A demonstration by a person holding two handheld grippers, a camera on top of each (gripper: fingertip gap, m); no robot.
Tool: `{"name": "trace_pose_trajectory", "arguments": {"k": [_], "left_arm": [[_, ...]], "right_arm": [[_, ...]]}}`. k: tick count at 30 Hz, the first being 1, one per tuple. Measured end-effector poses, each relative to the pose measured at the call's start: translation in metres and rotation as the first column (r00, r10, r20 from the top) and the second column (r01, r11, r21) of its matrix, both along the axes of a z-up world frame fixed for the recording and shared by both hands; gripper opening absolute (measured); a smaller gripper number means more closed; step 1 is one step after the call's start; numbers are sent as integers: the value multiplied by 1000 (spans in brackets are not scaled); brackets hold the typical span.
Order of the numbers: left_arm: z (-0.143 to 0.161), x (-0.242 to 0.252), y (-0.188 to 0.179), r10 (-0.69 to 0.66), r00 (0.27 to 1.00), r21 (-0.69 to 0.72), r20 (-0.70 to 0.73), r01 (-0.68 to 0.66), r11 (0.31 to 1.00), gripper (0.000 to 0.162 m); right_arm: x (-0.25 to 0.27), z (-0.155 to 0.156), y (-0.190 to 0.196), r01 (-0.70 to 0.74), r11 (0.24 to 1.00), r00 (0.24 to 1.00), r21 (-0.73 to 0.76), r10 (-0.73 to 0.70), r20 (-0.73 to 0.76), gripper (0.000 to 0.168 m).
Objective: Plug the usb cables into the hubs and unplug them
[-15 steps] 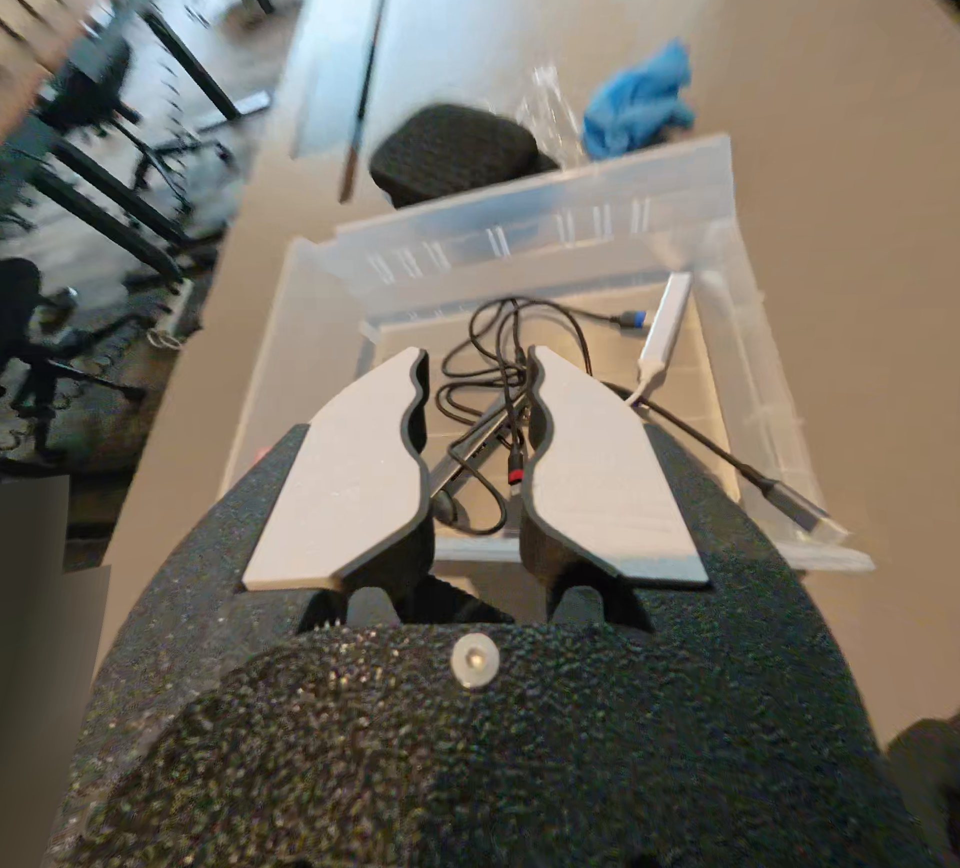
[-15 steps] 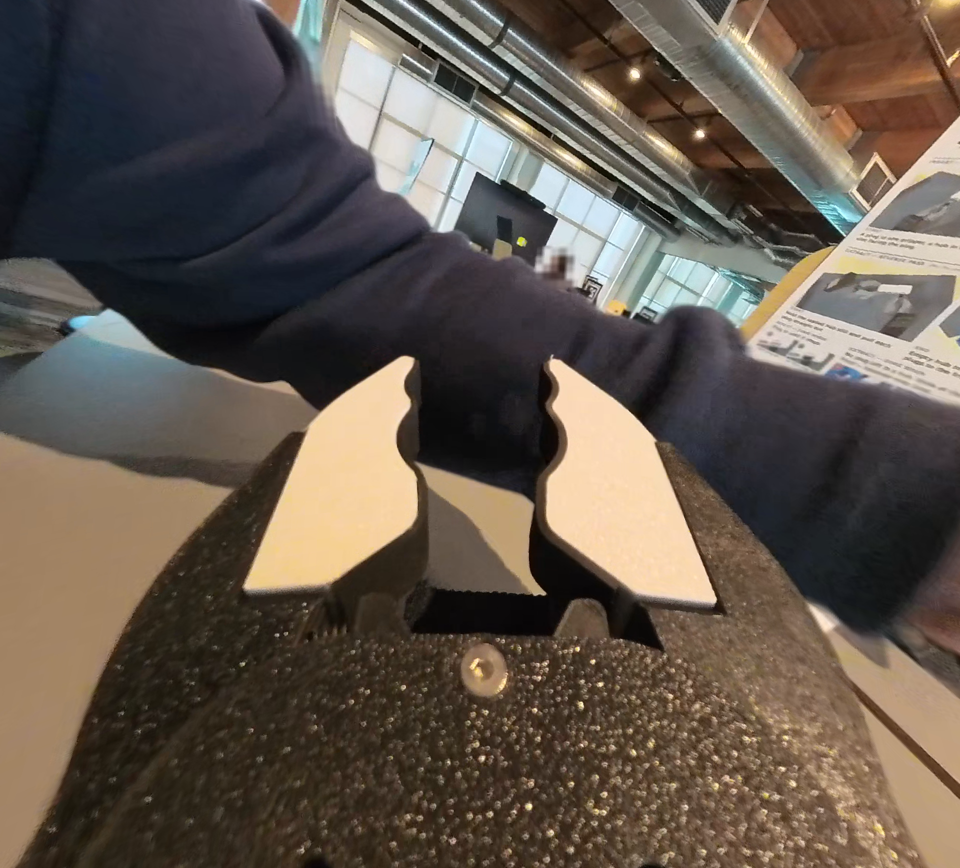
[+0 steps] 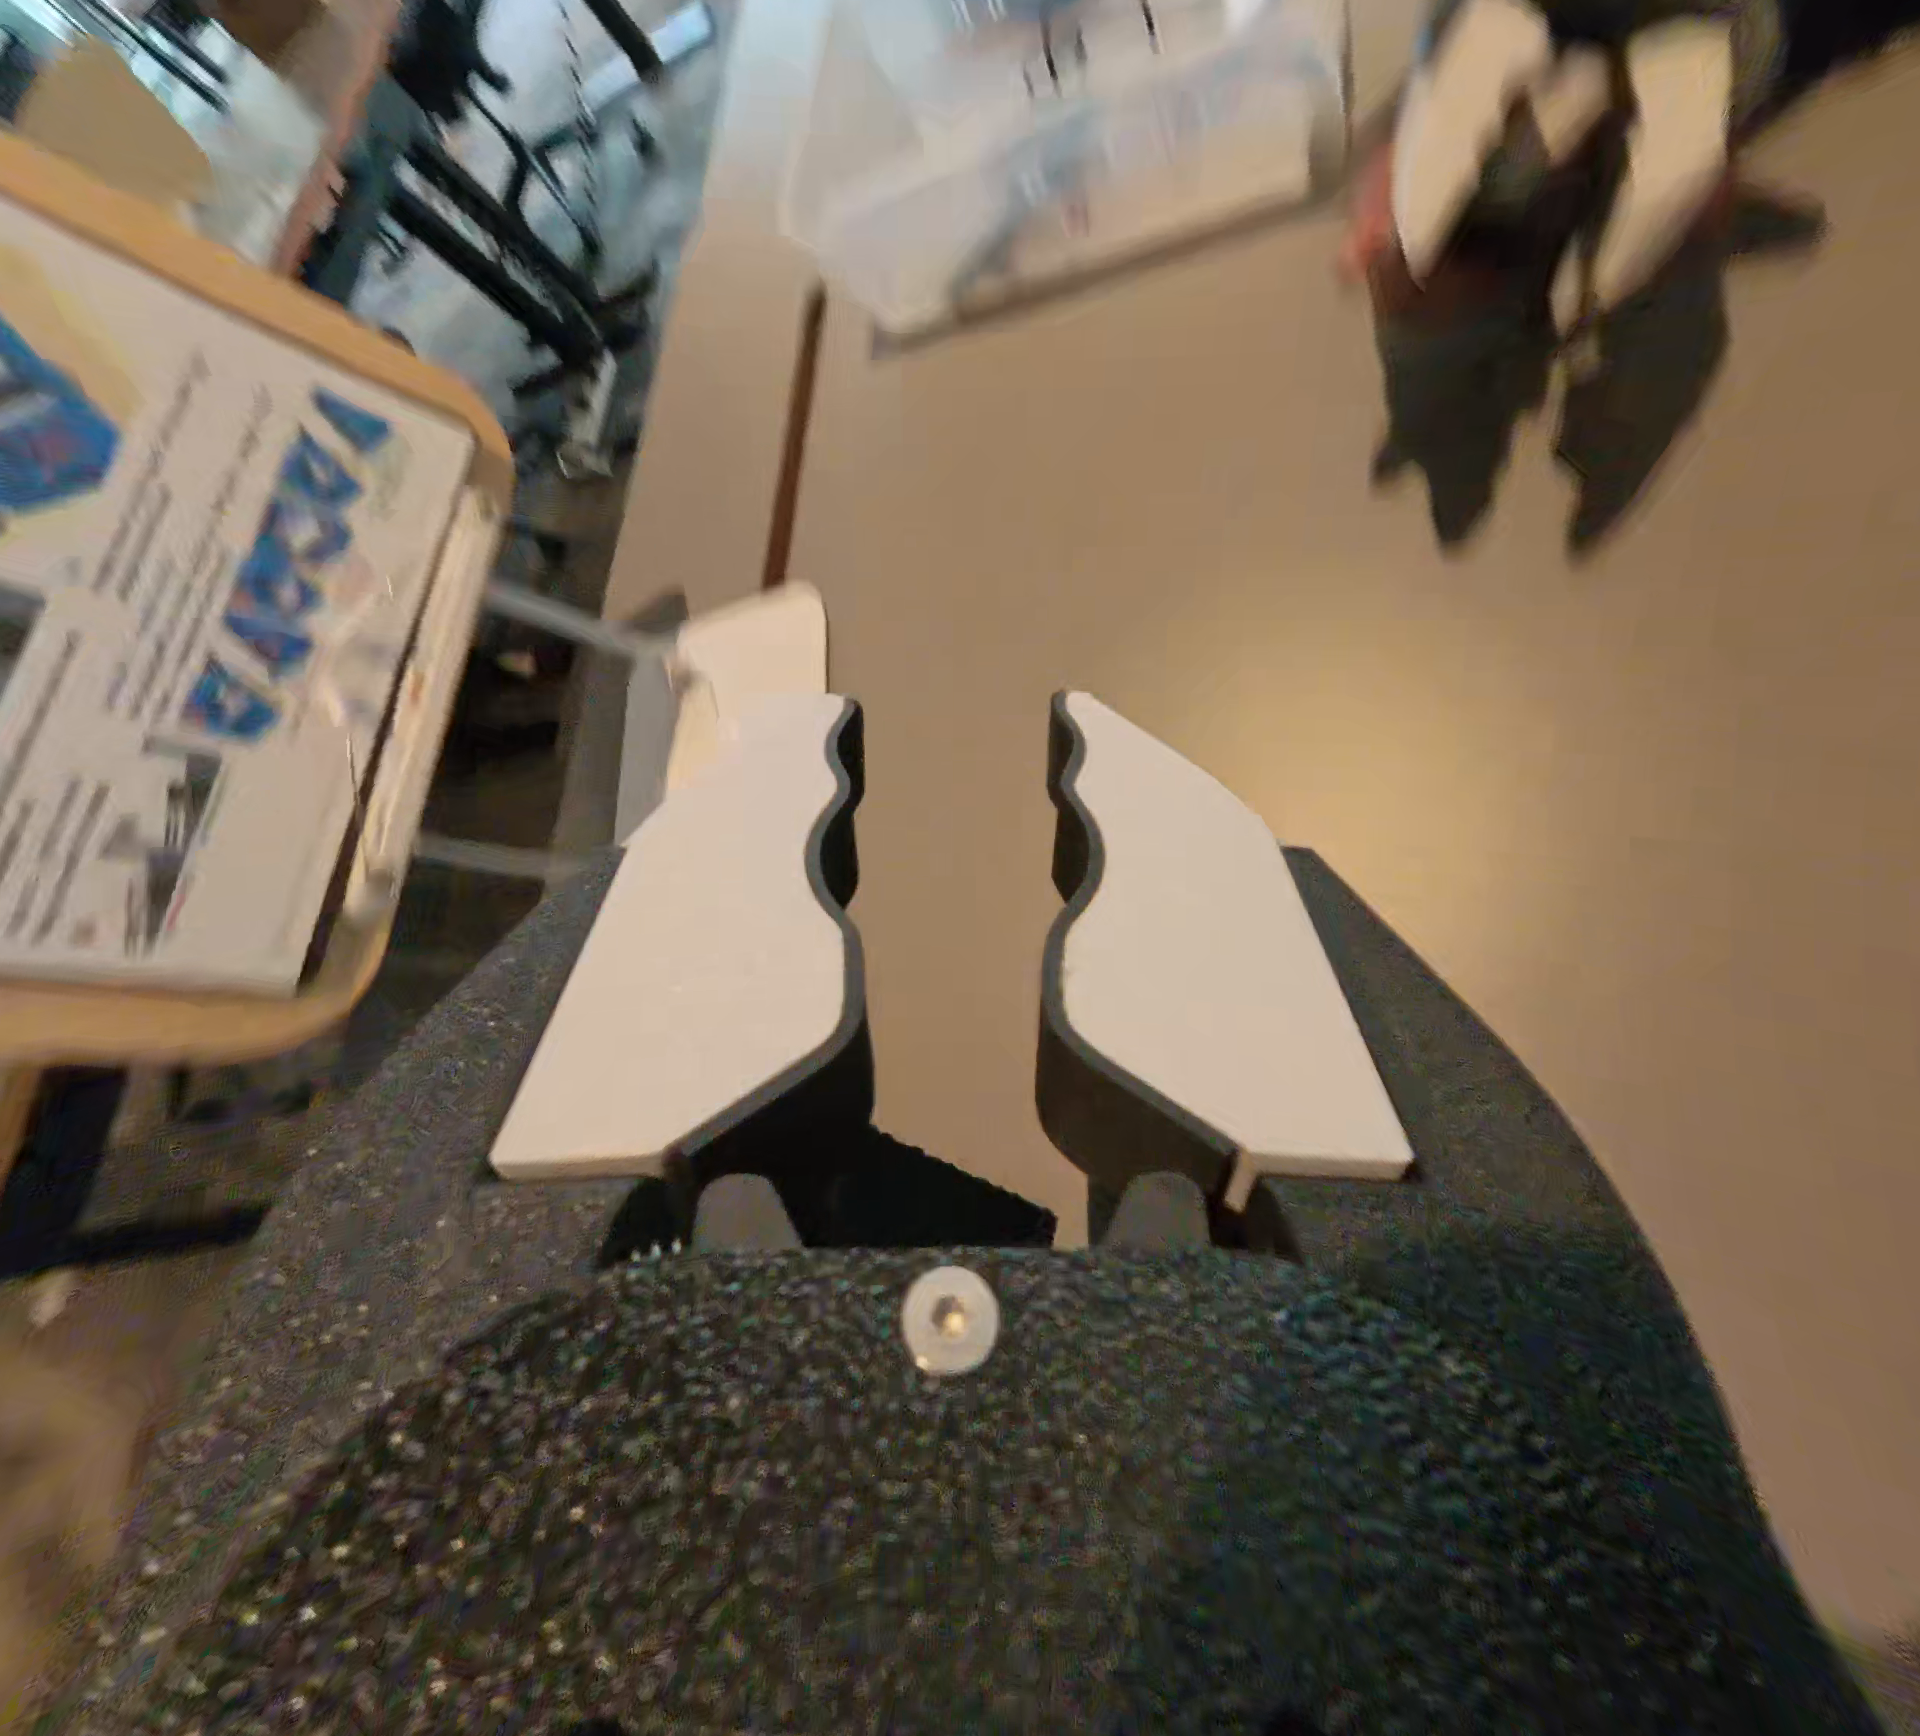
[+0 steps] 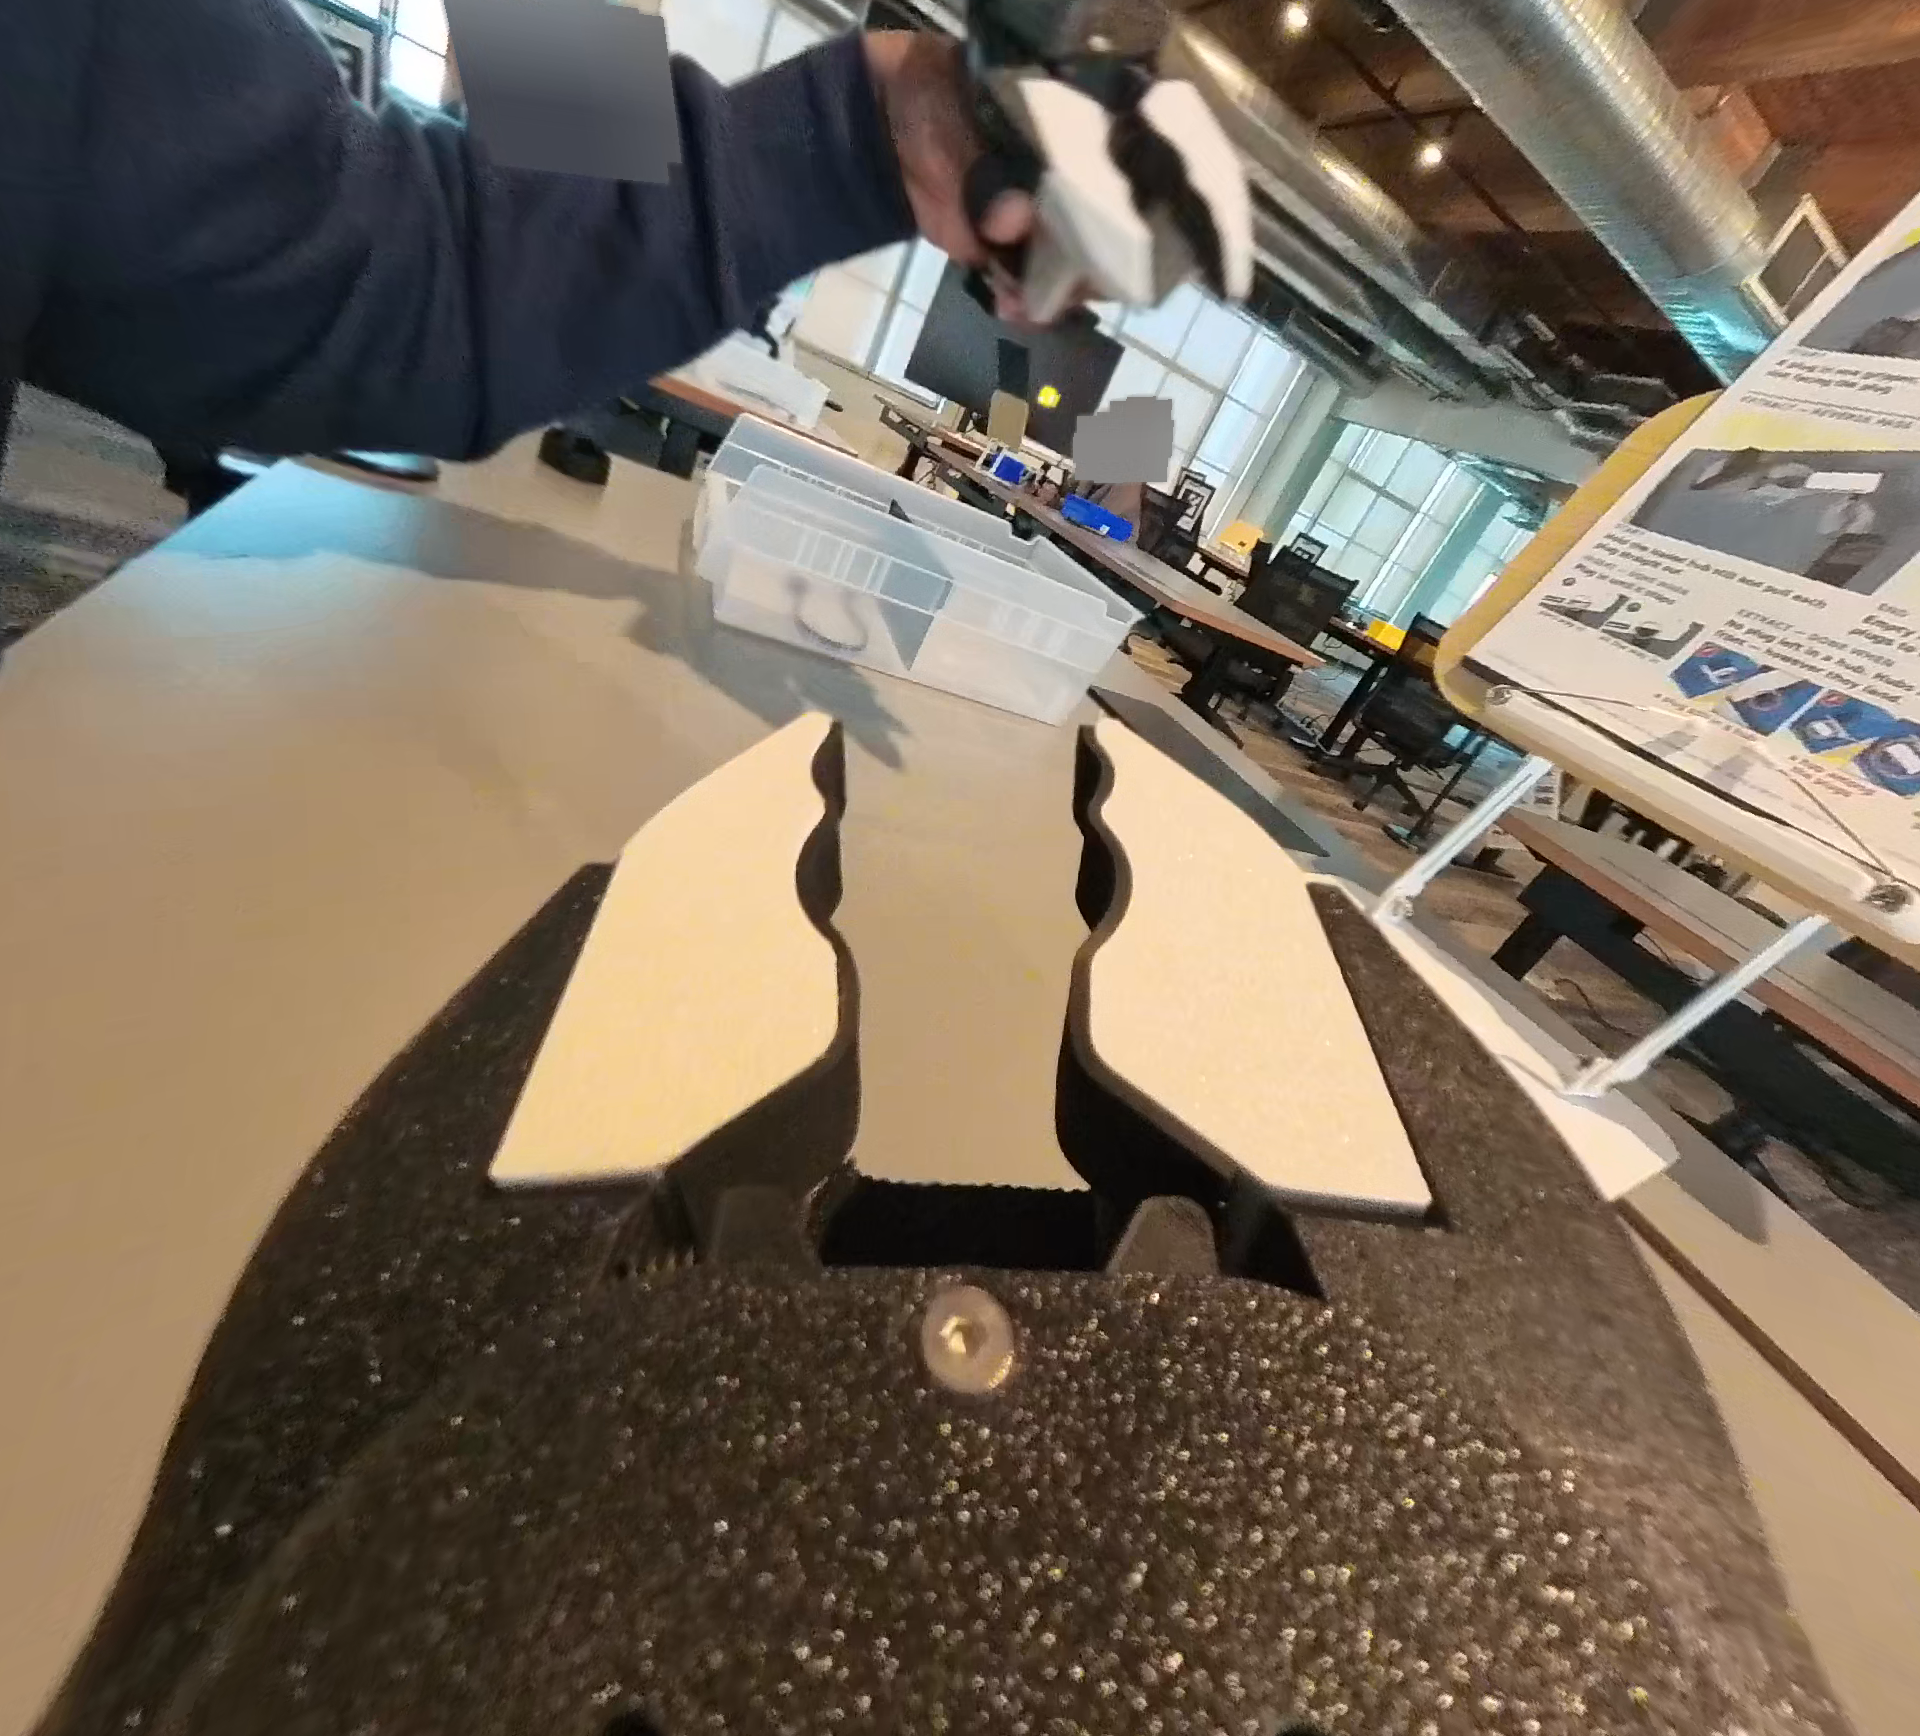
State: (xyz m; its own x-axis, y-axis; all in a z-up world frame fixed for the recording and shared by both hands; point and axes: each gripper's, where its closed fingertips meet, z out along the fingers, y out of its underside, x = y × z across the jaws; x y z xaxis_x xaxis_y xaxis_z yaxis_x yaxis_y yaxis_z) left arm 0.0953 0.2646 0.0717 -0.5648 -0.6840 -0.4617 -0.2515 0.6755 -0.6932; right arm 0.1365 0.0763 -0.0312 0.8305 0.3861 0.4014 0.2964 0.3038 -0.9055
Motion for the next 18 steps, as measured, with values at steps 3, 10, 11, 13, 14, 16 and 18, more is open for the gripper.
{"name": "trace_pose_trajectory", "arguments": {"k": [3, 10, 11, 13, 14, 16, 18], "left_arm": [[-23, -74, 59, 133, 986, 156, -98, -116, 981, 30], [-98, -154, 148, 389, 865, 110, -315, -374, 921, 16], [-111, -160, 156, 403, 841, 100, -362, -395, 913, 16], [-138, -172, 161, 375, 782, 95, -498, -380, 920, 15], [-149, -177, 165, 379, 737, 110, -559, -387, 915, 13], [-163, -181, 167, 361, 685, 125, -633, -370, 921, 11], [-177, -182, 164, 319, 669, 118, -672, -329, 937, 11]], "right_arm": [[-6, -4, 1, -20, 1000, 1000, -21, 20, 1, 42], [-16, -23, 16, -75, 989, 997, -129, 72, -22, 42], [-15, -23, 19, -73, 987, 997, -140, 70, -31, 42], [-11, -21, 25, -64, 988, 997, -142, 56, -60, 42], [-8, -20, 27, -62, 988, 996, -145, 51, -78, 41], [-2, -18, 32, -55, 987, 992, -149, 37, -123, 41], [5, -15, 37, -53, 987, 985, -151, 27, -168, 41]]}}
